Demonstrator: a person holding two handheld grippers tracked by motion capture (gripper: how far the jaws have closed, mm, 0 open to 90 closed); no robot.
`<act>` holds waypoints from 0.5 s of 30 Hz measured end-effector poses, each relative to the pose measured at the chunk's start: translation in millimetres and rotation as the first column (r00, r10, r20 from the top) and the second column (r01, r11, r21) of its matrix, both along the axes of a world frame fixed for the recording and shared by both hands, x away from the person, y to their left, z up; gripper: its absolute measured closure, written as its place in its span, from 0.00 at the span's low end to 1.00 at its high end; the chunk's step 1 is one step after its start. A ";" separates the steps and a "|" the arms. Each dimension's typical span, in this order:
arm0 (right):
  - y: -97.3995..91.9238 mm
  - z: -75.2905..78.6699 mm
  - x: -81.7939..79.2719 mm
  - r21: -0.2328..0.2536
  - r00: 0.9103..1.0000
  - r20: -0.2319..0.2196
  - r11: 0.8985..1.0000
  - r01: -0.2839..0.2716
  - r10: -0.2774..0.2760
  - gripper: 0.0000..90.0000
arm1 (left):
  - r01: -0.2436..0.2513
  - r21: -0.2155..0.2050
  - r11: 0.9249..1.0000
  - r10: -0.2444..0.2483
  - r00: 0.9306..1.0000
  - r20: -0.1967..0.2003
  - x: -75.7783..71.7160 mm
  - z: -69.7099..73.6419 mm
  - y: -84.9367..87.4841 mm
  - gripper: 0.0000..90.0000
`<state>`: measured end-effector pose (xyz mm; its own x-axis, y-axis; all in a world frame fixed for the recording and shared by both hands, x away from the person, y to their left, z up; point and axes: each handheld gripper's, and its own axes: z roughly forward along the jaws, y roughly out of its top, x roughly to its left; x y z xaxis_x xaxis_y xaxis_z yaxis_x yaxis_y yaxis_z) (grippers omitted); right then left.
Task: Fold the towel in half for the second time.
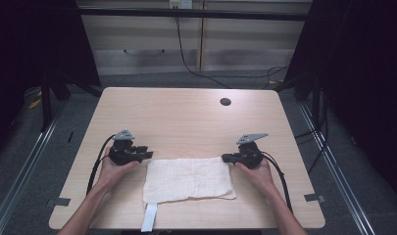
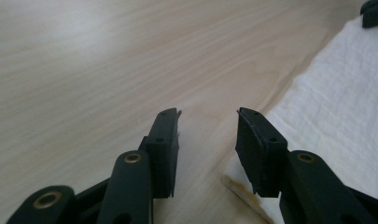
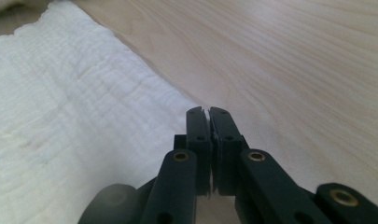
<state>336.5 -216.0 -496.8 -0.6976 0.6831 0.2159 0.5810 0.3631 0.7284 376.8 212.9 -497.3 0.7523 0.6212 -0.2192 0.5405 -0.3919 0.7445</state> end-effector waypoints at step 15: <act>-0.7 -1.1 -0.7 -0.002 1.000 -0.008 1.000 0.003 -0.003 0.97 | 0.127 0.062 0.990 -0.128 0.992 0.010 -10.5 -7.9 -11.3 0.85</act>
<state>335.9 -216.7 -497.9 -0.6940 0.6856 0.2199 0.5875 0.3627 0.7234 366.2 201.6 -505.2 0.8289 0.5321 -0.1725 0.4728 -0.5019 0.7242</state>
